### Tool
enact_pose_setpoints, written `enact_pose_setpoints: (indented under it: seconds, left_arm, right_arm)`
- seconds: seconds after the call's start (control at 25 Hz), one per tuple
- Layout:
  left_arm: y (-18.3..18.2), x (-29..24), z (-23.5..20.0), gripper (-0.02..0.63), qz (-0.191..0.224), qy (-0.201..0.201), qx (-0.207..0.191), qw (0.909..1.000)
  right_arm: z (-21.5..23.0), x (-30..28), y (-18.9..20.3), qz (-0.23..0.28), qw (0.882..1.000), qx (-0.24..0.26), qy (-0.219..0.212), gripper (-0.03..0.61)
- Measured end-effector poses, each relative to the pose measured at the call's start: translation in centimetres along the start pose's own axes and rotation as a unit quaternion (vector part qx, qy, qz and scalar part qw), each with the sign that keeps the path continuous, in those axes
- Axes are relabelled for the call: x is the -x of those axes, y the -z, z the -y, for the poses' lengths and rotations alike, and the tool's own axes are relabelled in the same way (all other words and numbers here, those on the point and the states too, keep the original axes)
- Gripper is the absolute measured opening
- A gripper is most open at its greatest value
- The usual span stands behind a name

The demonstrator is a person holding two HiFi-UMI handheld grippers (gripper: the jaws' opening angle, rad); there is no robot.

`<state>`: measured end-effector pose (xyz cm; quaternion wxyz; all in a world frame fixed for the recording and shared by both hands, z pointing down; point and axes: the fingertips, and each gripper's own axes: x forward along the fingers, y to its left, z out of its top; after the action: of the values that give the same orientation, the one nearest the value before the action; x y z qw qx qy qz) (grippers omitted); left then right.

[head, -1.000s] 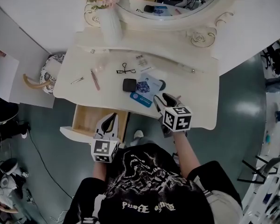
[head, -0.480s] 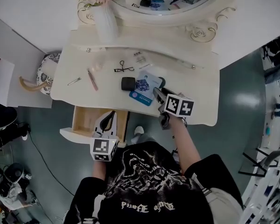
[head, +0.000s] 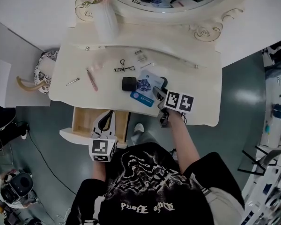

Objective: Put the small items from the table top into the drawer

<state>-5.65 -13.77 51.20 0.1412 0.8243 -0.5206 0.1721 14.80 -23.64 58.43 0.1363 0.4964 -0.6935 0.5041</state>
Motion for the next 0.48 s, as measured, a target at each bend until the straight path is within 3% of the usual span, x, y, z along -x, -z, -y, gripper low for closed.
enact_pose_setpoints:
  seconds: [0.48]
  left_arm:
    - [0.4,0.4,-1.8,0.015,-0.012,-0.018,0.001,0.9998]
  right_arm:
    - [0.7,-0.9,0.2,-0.023,1.0,-0.01,0.012,0.192]
